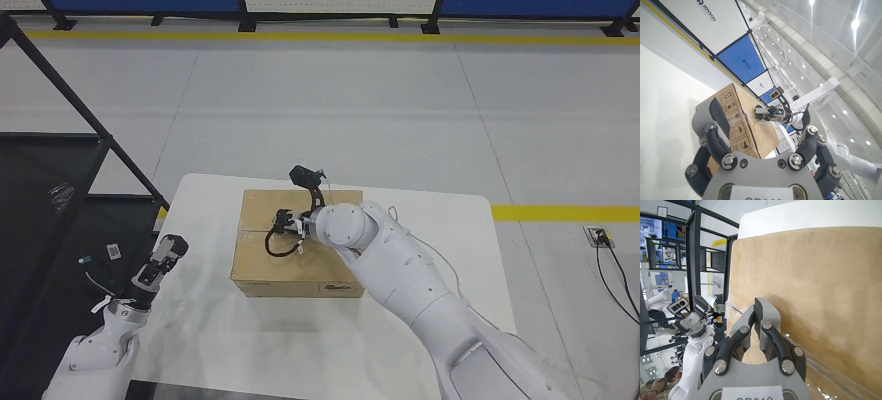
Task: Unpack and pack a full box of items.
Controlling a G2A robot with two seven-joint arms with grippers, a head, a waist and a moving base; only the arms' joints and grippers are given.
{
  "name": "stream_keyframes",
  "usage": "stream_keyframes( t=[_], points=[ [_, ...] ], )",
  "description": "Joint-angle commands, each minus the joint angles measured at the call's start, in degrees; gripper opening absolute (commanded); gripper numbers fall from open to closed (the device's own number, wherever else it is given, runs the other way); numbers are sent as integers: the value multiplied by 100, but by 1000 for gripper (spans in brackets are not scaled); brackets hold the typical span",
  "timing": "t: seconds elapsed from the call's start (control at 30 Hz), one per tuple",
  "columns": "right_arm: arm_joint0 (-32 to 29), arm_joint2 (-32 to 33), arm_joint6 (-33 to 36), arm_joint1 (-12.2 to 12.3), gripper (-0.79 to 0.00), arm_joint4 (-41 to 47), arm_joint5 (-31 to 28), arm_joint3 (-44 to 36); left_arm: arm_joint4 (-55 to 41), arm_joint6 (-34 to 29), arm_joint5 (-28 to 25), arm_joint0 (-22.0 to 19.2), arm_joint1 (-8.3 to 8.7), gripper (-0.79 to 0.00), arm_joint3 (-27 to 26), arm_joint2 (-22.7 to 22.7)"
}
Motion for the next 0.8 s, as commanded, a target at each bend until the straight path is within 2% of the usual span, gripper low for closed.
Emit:
stream_keyframes(
  t=[0.0,0.2,0.37,0.6,0.77],
  points=[
    [19,-23,-14,-57,-785,15,-67,73,-18,-15,-15,9,4,0,13,-10],
    [67,30,-17,-170,-785,156,-537,260,-55,-35,-37,48,12,0,-8,-33],
    [77,291,-55,-60,-767,241,-1174,204,-4,-16,-15,82,18,0,-96,-48],
    [-268,940,-292,428,-767,-82,-1663,-598,220,5,81,86,0,0,-353,77],
    [-1169,1858,-267,993,-785,-636,-1468,-2178,422,121,191,70,-16,0,-547,151]
  ],
)
